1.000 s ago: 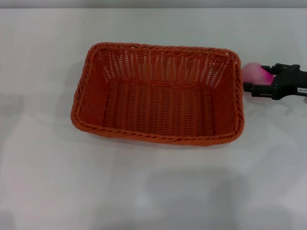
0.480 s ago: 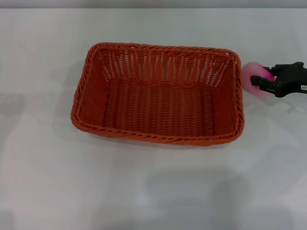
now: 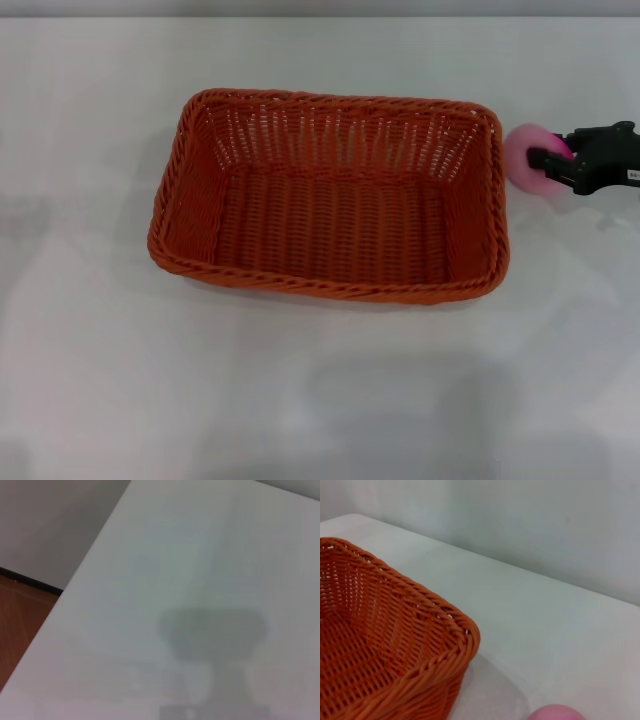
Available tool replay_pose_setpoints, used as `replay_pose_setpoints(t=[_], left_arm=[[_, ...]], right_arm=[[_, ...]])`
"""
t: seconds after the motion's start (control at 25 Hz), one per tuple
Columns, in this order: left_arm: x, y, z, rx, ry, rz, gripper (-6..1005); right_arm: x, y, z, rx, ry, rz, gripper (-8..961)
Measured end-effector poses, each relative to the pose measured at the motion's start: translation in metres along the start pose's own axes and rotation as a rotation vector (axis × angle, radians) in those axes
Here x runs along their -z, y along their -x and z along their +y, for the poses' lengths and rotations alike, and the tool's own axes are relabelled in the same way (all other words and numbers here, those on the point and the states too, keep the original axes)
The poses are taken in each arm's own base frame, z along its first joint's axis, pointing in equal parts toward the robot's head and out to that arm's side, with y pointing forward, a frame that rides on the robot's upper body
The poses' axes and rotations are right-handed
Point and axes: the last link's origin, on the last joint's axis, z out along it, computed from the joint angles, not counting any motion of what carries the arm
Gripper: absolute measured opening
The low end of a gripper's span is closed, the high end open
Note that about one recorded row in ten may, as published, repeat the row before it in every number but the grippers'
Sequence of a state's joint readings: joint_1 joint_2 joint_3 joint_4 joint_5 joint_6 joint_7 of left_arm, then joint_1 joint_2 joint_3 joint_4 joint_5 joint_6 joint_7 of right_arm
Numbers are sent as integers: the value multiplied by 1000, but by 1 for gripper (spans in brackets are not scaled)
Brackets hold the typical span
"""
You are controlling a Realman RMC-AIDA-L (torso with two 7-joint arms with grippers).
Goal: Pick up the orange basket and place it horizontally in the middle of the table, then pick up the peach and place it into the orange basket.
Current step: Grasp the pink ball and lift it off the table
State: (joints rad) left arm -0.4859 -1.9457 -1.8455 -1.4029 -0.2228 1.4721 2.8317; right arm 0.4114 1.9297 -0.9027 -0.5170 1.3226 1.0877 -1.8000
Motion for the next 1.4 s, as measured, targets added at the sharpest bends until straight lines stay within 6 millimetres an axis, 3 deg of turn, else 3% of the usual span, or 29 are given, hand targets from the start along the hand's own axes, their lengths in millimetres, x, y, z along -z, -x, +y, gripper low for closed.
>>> replay_pose_setpoints(t=[0.64, 1.4], left_arm=[[4, -3, 5, -9, 10, 10, 737], [3, -4, 9, -9, 23, 23, 735]], right_arm=[[6, 7, -6, 22, -29, -16, 193], [14, 27, -23, 62, -120, -40, 192]])
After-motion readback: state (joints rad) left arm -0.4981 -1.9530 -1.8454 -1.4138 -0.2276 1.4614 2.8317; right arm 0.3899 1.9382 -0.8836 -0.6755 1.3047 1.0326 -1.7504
